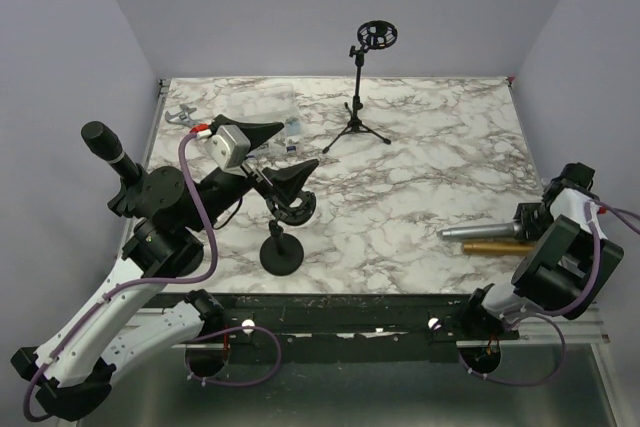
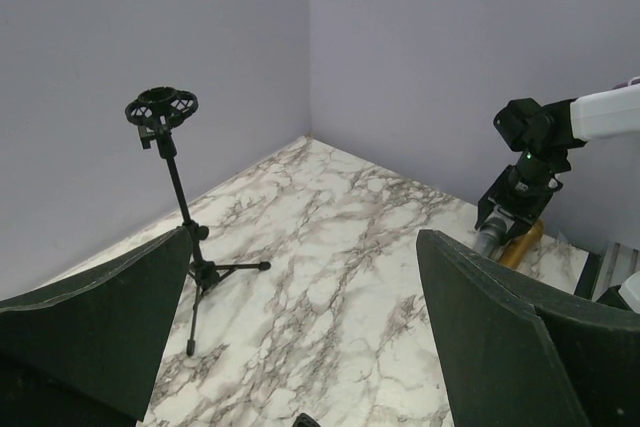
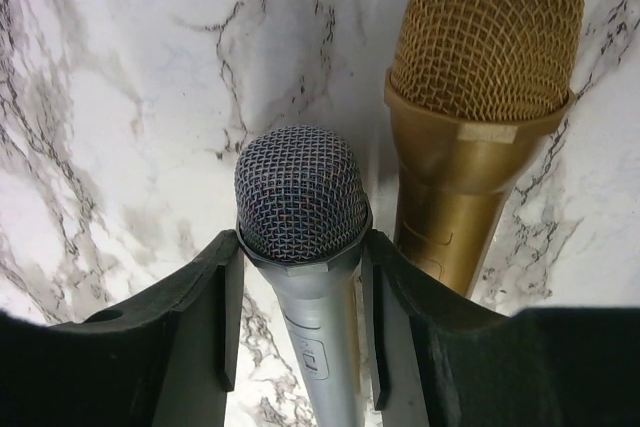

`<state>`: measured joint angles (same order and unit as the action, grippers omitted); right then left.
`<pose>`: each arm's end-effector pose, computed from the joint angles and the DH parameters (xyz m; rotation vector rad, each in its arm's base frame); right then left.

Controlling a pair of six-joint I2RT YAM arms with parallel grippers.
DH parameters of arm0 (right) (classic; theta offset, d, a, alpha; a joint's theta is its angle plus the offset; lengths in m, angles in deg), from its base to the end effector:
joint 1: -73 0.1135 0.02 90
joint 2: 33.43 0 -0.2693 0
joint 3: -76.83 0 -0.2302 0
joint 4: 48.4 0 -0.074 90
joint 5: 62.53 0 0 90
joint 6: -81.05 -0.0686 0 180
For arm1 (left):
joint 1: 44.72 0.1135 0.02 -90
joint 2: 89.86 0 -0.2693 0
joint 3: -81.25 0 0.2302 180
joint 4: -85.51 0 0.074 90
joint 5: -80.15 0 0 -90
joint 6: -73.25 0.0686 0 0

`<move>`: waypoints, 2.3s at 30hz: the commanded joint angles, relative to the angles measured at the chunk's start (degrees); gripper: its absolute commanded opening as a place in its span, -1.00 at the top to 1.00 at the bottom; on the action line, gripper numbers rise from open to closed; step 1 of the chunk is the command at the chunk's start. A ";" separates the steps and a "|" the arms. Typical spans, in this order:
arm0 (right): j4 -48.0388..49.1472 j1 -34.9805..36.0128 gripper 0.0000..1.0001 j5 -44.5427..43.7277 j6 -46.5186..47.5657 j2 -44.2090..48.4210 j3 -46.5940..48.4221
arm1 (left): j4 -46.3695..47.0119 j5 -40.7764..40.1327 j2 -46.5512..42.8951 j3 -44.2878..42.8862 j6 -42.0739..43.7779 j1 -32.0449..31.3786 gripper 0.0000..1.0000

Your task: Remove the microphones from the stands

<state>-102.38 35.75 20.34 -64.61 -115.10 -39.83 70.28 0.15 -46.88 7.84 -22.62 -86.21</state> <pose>0.1880 -0.1537 0.1722 2.0596 1.9199 -0.1031 0.1105 -0.1136 0.4508 0.5583 1.2344 -0.8149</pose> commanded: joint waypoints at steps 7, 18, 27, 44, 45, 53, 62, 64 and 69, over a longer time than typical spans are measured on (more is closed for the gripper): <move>4.18 -1.88 0.89 -3.17 -0.45 -4.64 4.47 | 0.21 -0.78 -0.26 0.49 0.55 -0.98 -0.98; 3.55 -1.86 0.67 -7.98 0.42 -7.67 7.17 | 0.21 -1.03 -0.34 0.47 1.02 -1.53 -0.98; 4.55 -1.86 0.48 -8.42 1.47 -9.89 8.28 | 0.23 -1.55 -0.35 0.41 1.45 -1.92 -0.98; 7.31 -1.87 -0.20 -5.72 4.37 -7.26 5.98 | 0.28 -1.83 -0.97 0.38 1.67 -2.17 -0.97; 7.32 -1.86 -0.22 -5.49 4.51 -7.11 5.94 | 0.21 -1.83 -0.96 0.38 1.70 -2.19 -0.98; 8.99 -1.87 -0.38 -3.57 5.68 -4.42 4.16 | 0.22 -1.82 -0.41 0.43 1.60 -2.35 -0.98; 7.77 -1.68 -0.75 -2.60 6.15 -1.70 4.03 | 0.21 -1.74 -0.15 0.47 1.63 -2.39 -0.98; 7.42 -1.35 -0.84 -2.20 6.10 -0.74 3.77 | 0.21 -1.61 -0.18 0.47 1.57 -2.45 -0.98; 5.30 -0.13 -0.87 -1.03 5.99 2.41 3.39 | 0.23 -1.39 -0.30 0.46 1.38 -2.45 -0.98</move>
<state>-96.09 34.88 18.39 -59.34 -115.82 -35.75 70.28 -0.46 -46.95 7.84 -21.66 -88.36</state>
